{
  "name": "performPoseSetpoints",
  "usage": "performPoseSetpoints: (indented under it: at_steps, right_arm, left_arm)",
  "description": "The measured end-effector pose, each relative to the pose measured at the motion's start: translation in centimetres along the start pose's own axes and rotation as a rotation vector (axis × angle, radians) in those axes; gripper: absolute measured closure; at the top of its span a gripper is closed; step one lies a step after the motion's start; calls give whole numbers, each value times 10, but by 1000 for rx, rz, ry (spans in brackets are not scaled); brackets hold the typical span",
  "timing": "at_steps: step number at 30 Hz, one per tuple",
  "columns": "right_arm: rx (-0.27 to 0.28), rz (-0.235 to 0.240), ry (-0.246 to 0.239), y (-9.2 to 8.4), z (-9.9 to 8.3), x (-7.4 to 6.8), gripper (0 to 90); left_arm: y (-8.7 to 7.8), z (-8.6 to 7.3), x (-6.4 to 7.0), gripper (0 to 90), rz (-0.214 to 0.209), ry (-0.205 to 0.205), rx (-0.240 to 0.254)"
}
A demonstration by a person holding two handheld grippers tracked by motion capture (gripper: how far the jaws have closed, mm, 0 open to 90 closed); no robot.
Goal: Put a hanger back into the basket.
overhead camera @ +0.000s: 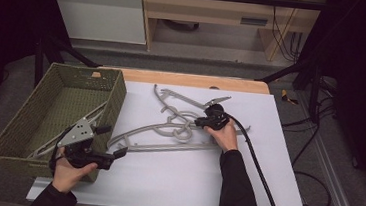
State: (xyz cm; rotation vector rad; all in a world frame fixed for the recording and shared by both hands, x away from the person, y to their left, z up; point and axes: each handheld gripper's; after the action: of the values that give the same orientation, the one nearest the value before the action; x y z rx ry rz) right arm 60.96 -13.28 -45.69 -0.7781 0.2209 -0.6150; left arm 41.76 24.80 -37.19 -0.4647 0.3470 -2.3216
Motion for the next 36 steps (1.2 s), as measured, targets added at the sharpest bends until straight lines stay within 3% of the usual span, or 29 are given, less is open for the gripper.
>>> performPoseSetpoints:
  at_steps: [1,4,6,7,11,15,27,29,32,33,36]
  right_arm:
    - [-6,-11,-41,0,0,0,793]
    - [-13,-23,-52,1,1,-2,788]
    - [-18,-22,-34,4,2,-3,722]
    - [-12,-32,-57,6,1,-3,683]
    - [-5,-33,-58,9,4,-4,685]
    - [-33,-102,-98,14,5,-8,704]
    - [-25,-95,-105,14,4,-5,693]
    - [-10,-86,-97,12,4,-4,630]
    - [6,-121,-92,2,5,-1,534]
    - [-3,-138,-98,-1,5,2,500]
    - [-60,-127,-46,-3,2,4,442]
  left_arm:
    - [0,0,0,77,0,0,0]
    - [0,0,0,78,0,2,-5]
    - [1,0,0,78,-1,2,-8]
    - [1,0,0,78,-1,4,-10]
    - [2,-1,0,79,-3,3,-12]
    - [1,-1,0,81,-4,3,-11]
    - [4,-2,0,83,-10,5,-23]
    - [3,-2,0,84,-9,7,-21]
    - [3,-2,0,84,-9,7,-22]
    - [3,-2,1,84,-9,7,-22]
    - [4,-2,1,84,-11,8,-23]
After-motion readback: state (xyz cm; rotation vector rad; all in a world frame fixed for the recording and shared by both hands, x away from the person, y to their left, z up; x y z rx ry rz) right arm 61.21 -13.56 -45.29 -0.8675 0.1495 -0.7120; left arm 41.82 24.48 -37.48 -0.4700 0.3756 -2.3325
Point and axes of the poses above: each handheld gripper's, and its own axes: y roughly forward along the jaws, z roughly out of its top, x roughly to its right, and after that the axes turned 14 degrees about -y, right-handed
